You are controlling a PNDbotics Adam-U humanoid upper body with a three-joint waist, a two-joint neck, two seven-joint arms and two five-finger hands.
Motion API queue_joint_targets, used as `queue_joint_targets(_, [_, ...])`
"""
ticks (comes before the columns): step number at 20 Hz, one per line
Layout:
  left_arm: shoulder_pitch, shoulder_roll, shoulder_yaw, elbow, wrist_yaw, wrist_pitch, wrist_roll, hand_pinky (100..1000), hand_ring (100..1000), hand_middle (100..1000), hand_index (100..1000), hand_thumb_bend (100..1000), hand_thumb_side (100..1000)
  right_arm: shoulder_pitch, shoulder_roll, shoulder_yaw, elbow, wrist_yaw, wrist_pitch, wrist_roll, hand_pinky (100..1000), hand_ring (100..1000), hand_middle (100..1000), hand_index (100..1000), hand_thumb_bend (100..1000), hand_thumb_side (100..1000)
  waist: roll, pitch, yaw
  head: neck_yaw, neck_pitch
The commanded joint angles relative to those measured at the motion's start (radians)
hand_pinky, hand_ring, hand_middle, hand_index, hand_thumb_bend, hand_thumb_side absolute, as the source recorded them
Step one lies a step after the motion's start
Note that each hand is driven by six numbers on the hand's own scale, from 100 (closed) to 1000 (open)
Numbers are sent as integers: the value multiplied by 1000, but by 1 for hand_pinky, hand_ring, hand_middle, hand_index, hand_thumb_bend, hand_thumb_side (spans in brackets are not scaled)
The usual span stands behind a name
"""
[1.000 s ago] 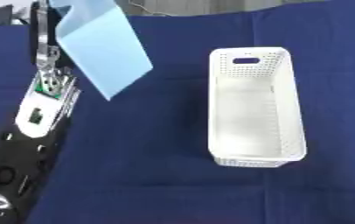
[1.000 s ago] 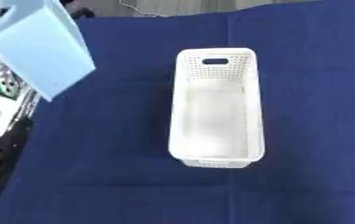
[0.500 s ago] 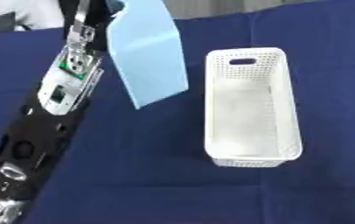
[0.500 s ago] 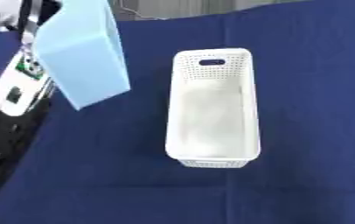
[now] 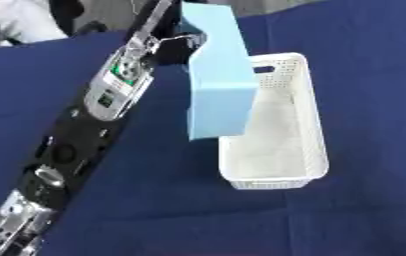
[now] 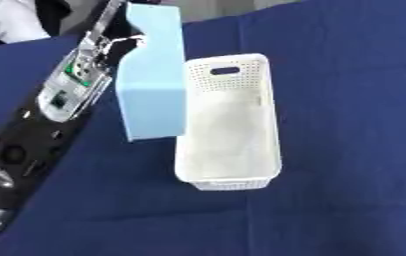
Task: Pick up objects on the table and place them in the box.
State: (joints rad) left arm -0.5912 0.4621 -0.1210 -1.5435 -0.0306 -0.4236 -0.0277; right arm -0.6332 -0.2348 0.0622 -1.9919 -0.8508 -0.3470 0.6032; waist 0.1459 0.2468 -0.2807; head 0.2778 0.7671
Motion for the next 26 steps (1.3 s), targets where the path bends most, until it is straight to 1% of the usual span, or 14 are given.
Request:
queue_joint_targets(1, [-34,-1,-5,22,-37,-11,-21,100,100,100,318,100,342,-19,1,3,-8,-7,4,-2,316,455,459,631,100,580,-2,-23,-8,19,-16])
queue_joint_targets(8, [-48,3,-20,99,-120,-26,-41,100,100,100,360,100,268,-24,3,3,-8,-9,13,-8,308,454,457,628,100,584,11,-26,-21,19,-26])
queue_joint_targets(10, [-48,6,-22,116,-138,-32,-47,100,100,143,390,100,246,-23,4,4,-8,-9,17,-10,306,454,457,628,100,589,15,-26,-21,17,-27])
queue_joint_targets(12, [-47,13,-24,127,-155,-43,-59,100,248,273,486,363,348,-21,4,3,-8,-8,20,-11,305,453,456,627,100,587,17,-27,-21,16,-27])
queue_joint_targets(13, [-45,15,-26,130,-165,-50,-73,100,325,339,534,445,377,-20,4,3,-8,-9,22,-13,304,453,455,626,100,588,18,-28,-21,15,-26])
queue_joint_targets(14, [-44,15,-25,133,-173,-57,-84,100,343,354,543,462,383,-20,5,3,-8,-9,24,-15,303,452,455,625,100,588,19,-28,-21,15,-26])
queue_joint_targets(15, [-43,15,-25,133,-180,-64,-98,162,467,463,635,612,444,-19,5,3,-8,-10,26,-17,302,451,454,624,100,589,20,-29,-20,15,-27])
queue_joint_targets(16, [-42,15,-24,134,-187,-71,-110,243,522,516,683,717,477,-18,6,2,-8,-10,28,-20,301,451,453,624,100,592,20,-30,-19,15,-27])
queue_joint_targets(19, [-41,16,-25,135,-199,-99,-154,366,611,609,761,907,539,-16,7,2,-8,-12,31,-26,299,449,452,622,100,594,21,-33,-17,14,-30])
queue_joint_targets(20, [-41,16,-23,135,-198,-107,-163,362,609,607,759,898,539,-16,7,2,-8,-13,32,-28,299,449,452,622,100,594,22,-33,-16,13,-31])
queue_joint_targets(21, [-41,16,-21,136,-197,-112,-171,384,621,618,770,963,527,-16,7,2,-8,-13,33,-29,298,448,451,621,100,595,22,-34,-16,12,-32])
queue_joint_targets(24, [-41,18,-17,136,-195,-121,-185,380,615,615,767,931,518,-15,7,2,-8,-13,34,-31,297,447,450,620,100,595,22,-35,-15,10,-34])
queue_joint_targets(25, [-40,17,-10,130,-188,-124,-177,347,591,597,744,775,549,-14,7,2,-8,-13,34,-31,296,446,450,620,100,595,21,-35,-13,9,-35])
queue_joint_targets(26, [-37,17,1,116,-174,-128,-150,347,591,597,744,775,549,-14,7,1,-8,-13,34,-31,296,446,450,620,100,595,20,-34,-11,7,-37])
